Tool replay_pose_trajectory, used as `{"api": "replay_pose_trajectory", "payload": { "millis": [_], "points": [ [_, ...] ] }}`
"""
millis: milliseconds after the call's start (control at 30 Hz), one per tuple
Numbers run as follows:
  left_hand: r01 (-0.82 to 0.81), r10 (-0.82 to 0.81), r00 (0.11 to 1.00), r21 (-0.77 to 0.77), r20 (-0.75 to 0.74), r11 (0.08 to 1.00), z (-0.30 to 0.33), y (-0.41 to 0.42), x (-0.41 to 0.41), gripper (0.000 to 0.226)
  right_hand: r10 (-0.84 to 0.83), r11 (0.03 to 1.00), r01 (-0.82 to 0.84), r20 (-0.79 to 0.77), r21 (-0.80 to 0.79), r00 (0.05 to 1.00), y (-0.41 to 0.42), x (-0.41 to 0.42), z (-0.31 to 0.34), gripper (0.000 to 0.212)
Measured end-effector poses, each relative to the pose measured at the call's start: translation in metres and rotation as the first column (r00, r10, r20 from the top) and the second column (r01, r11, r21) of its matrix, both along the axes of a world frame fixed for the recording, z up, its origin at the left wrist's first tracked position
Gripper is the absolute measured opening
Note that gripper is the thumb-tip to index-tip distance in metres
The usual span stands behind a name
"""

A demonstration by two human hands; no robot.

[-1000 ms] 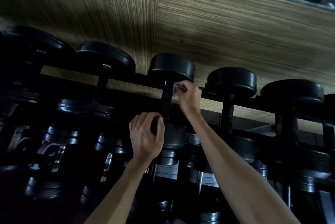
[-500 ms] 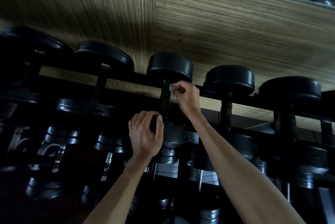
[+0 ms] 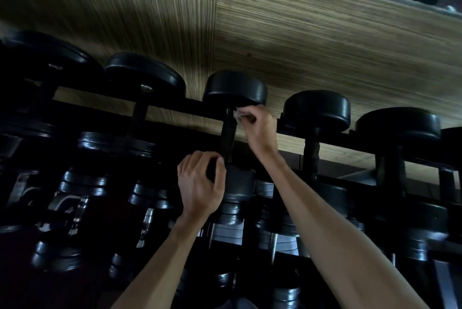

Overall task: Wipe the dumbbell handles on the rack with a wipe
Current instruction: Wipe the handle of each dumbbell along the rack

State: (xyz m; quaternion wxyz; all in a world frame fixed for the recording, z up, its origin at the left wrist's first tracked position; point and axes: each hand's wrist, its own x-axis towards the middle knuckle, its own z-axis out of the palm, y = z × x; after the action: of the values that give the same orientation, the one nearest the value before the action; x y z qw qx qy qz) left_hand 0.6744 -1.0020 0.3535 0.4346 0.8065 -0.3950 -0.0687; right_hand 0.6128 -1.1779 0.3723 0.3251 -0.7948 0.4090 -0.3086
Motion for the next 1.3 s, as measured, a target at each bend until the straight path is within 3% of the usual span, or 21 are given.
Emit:
{"api": "replay_pose_trajectory", "payload": {
  "millis": [133,200,300,367,500,567,700,767,833,900,1000,1133,1300],
  "points": [
    [0.001,-0.001,1.000,-0.006,0.002,1.000,0.000,0.000,0.000,0.033,0.137,0.990,-0.138,-0.034,-0.012,0.990,0.010,-0.010,-0.001,0.008],
    [-0.001,0.001,1.000,-0.006,0.003,1.000,0.000,0.000,0.000,0.033,0.266,0.959,-0.257,-0.067,0.119,0.962,0.019,-0.028,0.001,0.007],
    [-0.006,0.006,1.000,-0.024,-0.003,1.000,0.000,-0.001,0.000,0.032,0.423,0.875,-0.349,-0.180,0.336,0.888,0.028,-0.046,0.003,0.024],
    [-0.007,0.007,1.000,-0.024,-0.002,1.000,-0.001,-0.001,0.000,0.032,0.435,0.861,-0.355,-0.167,0.365,0.885,0.023,-0.042,0.006,0.025],
    [-0.002,0.002,1.000,-0.004,0.001,1.000,-0.001,-0.001,0.002,0.034,0.277,0.934,-0.248,-0.079,0.258,0.958,0.006,-0.025,0.012,0.017],
    [0.003,-0.003,1.000,-0.004,0.005,1.000,0.000,-0.001,0.001,0.034,0.316,0.926,-0.282,-0.107,0.250,0.943,0.006,-0.025,0.009,0.019],
    [0.003,-0.003,1.000,-0.017,0.004,1.000,-0.001,0.000,0.002,0.034,0.497,0.827,-0.375,-0.231,0.418,0.837,0.013,-0.043,0.006,0.022],
    [0.007,-0.007,1.000,-0.022,0.007,1.000,-0.001,0.000,0.001,0.035,0.496,0.811,-0.364,-0.207,0.457,0.843,0.014,-0.048,0.007,0.021],
    [0.008,-0.008,1.000,-0.020,0.008,1.000,0.000,0.000,0.002,0.036,0.355,0.886,-0.294,-0.119,0.358,0.927,0.014,-0.041,0.010,0.013],
    [0.004,-0.004,1.000,-0.015,0.011,1.000,0.000,0.000,0.001,0.037,0.125,0.976,-0.122,-0.004,0.182,0.992,0.012,-0.027,0.011,0.008],
    [0.005,-0.005,1.000,-0.006,0.020,1.000,0.000,-0.001,0.002,0.037,-0.067,0.997,0.070,0.062,-0.039,0.996,0.006,-0.004,0.009,0.011],
    [0.010,-0.010,1.000,-0.019,0.017,1.000,0.000,-0.001,0.002,0.036,-0.002,0.986,-0.013,-0.090,-0.167,0.996,0.014,0.011,-0.005,0.017],
    [0.011,-0.010,1.000,-0.032,0.024,0.999,0.002,-0.001,0.002,0.035,0.181,0.982,-0.185,-0.086,-0.039,0.980,0.018,-0.015,-0.003,0.017]
  ]
}}
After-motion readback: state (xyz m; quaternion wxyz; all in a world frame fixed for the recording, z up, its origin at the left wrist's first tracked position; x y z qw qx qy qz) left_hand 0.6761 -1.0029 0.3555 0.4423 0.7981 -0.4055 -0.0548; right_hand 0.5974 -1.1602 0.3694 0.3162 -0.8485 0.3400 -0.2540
